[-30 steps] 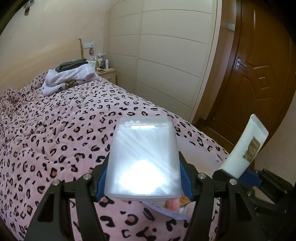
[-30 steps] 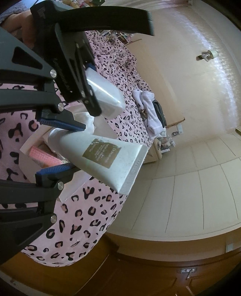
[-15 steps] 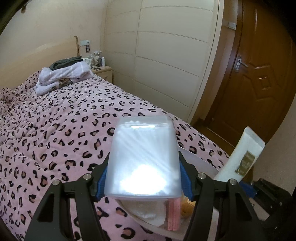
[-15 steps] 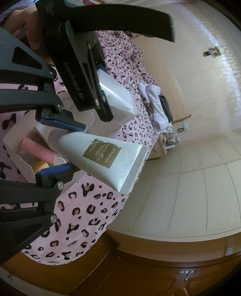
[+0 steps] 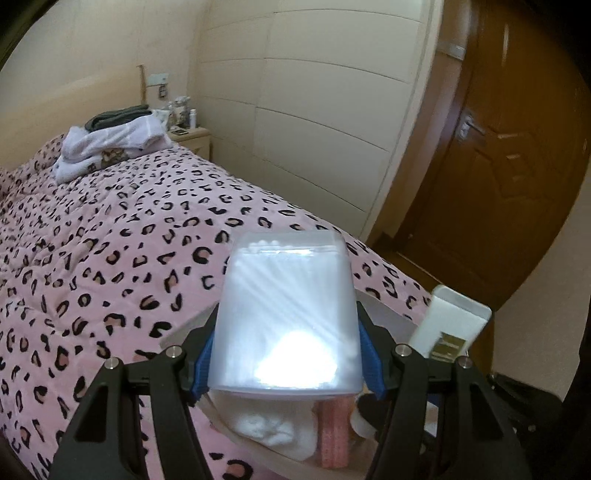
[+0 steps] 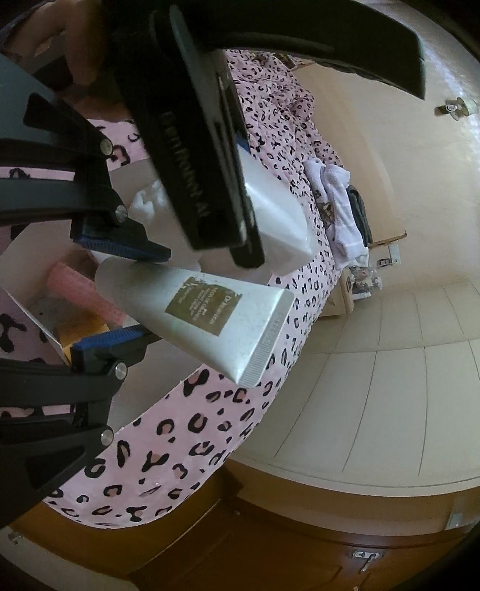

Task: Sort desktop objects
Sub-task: 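Lower swab box into paper bag with left tool while right tool lowers tube inside, then open both tools and withdraw them from the paper bag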

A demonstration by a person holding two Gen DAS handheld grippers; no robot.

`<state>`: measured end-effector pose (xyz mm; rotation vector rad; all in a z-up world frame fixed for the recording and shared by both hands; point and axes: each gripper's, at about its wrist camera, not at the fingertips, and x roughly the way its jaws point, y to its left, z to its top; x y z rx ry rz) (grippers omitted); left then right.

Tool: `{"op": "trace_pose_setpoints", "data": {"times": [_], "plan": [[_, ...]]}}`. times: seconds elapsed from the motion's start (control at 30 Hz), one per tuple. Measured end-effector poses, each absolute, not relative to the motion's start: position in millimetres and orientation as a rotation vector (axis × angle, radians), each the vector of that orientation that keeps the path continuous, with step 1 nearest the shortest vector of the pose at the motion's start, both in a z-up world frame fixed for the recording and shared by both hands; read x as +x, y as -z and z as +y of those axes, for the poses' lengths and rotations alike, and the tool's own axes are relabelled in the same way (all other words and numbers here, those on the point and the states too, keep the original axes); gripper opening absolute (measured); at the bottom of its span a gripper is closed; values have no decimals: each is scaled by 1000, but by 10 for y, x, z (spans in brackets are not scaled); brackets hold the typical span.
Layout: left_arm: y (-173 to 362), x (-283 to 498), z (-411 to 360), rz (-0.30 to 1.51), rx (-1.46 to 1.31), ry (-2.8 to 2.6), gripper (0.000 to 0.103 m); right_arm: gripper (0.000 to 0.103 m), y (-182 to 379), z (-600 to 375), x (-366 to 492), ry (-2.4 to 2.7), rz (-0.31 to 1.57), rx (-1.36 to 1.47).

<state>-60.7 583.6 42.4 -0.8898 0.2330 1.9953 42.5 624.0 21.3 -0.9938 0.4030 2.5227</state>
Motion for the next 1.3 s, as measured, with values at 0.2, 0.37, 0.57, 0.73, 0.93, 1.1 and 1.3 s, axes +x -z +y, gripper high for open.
{"op": "trace_pose_setpoints", "data": {"times": [0.2,0.37,0.57,0.73,0.93,1.1,1.3], "plan": [[-307,-532,5844,233,-918,-1958,65,35,-176,6201,454,-2516,369,-1018],[-228,-527,5841,254,-934,-1955,65,35,-158,6189,432,-2515,347,-1039],[-224,-582,5817,248,-951,-1956,65,35,-161,6163,399,-2512,328,-1063],[-305,-573,5760,230,-927,-1971,85,42,-173,6163,393,-2499,340,-1085],[-506,-593,5667,182,-888,-1994,98,50,-263,6138,409,-2481,309,-1072],[-572,-618,5626,175,-900,-2004,98,52,-370,6110,461,-2493,317,-1051],[-648,-578,5522,172,-893,-2020,98,52,-499,6115,584,-2492,342,-1010]]}}
